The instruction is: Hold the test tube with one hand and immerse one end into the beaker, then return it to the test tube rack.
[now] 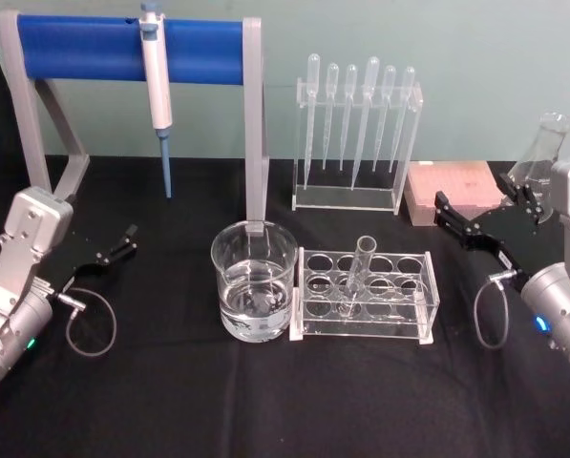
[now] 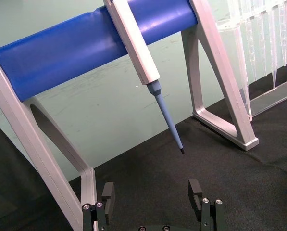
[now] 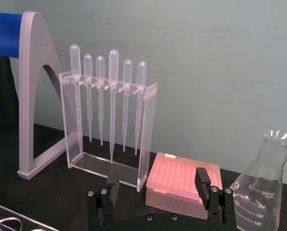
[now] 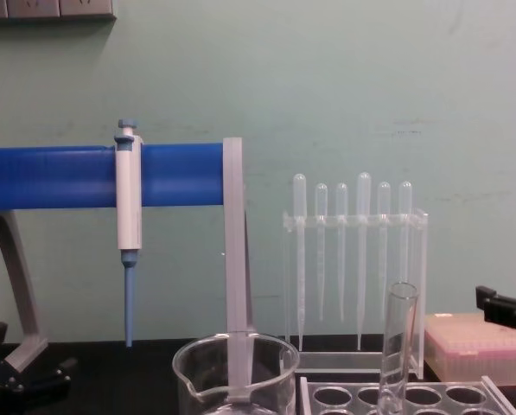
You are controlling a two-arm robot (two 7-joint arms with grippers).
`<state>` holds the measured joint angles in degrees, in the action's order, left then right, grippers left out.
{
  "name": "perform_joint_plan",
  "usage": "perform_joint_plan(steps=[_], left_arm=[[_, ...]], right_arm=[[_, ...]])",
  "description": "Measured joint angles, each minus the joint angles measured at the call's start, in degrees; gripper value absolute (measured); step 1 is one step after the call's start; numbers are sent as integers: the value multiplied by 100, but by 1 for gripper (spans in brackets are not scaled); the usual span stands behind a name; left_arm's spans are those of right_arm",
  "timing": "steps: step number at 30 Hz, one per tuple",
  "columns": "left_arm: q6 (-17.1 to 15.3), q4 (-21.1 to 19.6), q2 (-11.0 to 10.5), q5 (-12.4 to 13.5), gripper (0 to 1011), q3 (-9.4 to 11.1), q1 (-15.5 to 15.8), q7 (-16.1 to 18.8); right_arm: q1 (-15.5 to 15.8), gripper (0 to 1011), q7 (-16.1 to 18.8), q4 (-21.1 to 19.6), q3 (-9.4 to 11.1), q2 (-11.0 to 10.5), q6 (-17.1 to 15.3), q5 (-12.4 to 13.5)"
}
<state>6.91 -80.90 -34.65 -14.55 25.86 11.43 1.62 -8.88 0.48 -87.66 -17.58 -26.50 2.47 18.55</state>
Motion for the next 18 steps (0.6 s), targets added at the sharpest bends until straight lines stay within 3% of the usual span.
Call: perform_joint_plan(steps=[6, 18], left_arm=[[0, 0, 0, 0, 1000, 0, 0, 0], [0, 0, 0, 0, 1000, 0, 0, 0]], right_arm=[[-4, 1002, 135, 122, 42, 92, 8, -17], [-3, 1002, 119, 111, 37, 82, 9, -21]])
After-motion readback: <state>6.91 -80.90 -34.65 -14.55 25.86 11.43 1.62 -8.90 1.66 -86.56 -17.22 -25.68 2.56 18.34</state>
